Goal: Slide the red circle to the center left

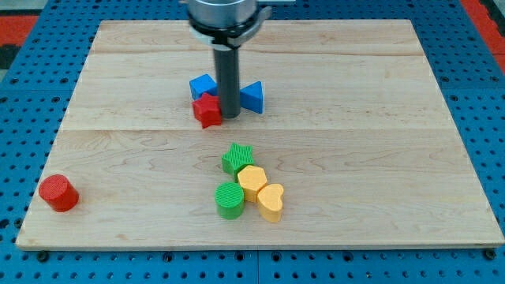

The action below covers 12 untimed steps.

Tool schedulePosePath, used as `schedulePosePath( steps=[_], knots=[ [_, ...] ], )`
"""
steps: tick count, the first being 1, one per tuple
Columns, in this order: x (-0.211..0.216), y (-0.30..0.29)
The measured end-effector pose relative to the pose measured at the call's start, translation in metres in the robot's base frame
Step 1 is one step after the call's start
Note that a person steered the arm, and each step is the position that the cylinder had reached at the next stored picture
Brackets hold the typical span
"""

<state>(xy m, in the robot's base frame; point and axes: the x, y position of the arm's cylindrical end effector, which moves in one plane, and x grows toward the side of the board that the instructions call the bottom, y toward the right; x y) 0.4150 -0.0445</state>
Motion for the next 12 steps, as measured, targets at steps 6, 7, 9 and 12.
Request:
schedulePosePath(
  steps=[6, 7, 9, 12],
  knots=[
    [0.202, -0.219],
    [0.165, -0.224],
    [0.115, -0.156],
    [0.040, -0.225]
  ],
)
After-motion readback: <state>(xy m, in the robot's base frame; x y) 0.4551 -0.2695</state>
